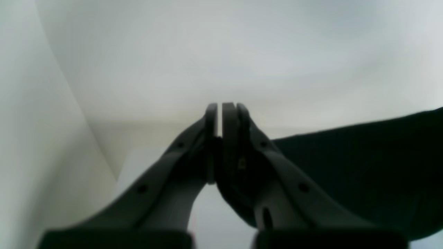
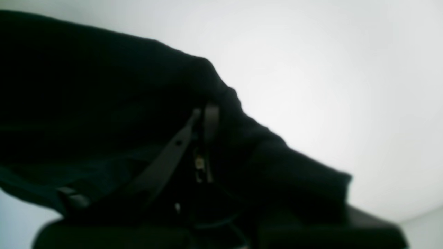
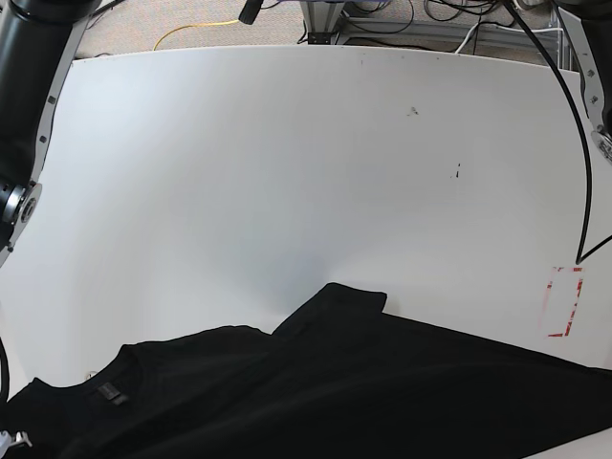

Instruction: Fold the T-shirt properly

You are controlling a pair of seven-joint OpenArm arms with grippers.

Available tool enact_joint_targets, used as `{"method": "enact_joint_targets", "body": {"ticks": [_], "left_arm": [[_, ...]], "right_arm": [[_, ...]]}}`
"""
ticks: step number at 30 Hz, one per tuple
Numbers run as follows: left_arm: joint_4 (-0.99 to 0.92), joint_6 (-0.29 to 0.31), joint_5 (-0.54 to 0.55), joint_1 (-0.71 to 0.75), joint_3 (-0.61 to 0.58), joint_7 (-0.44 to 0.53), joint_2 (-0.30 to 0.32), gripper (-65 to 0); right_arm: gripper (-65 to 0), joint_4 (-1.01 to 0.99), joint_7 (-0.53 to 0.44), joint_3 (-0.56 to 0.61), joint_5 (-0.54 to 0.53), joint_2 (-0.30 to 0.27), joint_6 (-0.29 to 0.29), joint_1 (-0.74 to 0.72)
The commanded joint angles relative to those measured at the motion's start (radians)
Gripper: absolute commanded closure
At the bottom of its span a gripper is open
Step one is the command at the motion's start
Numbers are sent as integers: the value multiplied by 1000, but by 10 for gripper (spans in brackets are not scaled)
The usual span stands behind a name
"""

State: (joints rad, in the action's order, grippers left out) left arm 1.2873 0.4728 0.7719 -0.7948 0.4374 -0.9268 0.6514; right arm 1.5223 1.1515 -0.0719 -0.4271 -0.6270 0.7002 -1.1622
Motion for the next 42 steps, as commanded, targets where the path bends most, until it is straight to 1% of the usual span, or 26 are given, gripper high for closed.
{"method": "enact_joint_targets", "body": {"ticks": [1,6,8,11,14,20,24,30,34,36,42], "left_arm": [[38,4,39,27,22,30,20,-3],[102,4,80,177,25,30,17,-1],[124,4,83,242,38,30,17,0],[145,4,88,343,94,30,15,0],[145,4,90,426,123,30,15,0],[145,4,99,572,143,30,15,0],[145,5,119,690,185,30,17,0],[145,5,122,823,199,30,15,0],[140,5,117,903,200,30,15,0],[140,5,117,940,200,30,14,0],[136,5,114,1024,200,33,14,0]], "right_arm": [[0,44,8,-44,-3,0,-2,43],[0,140,14,-127,-3,2,-2,216],[0,191,31,-180,-3,17,-2,291],[0,268,69,-269,-3,46,-2,399],[0,321,101,-308,-3,65,-2,489],[0,416,117,-403,-5,117,-2,696],[0,429,121,-460,-5,149,-2,813],[0,433,123,-556,-9,195,-2,967],[0,446,155,-630,-75,220,-2,1069],[0,446,173,-667,-126,233,-2,1117],[0,450,181,-760,-204,276,-2,1270]]}}
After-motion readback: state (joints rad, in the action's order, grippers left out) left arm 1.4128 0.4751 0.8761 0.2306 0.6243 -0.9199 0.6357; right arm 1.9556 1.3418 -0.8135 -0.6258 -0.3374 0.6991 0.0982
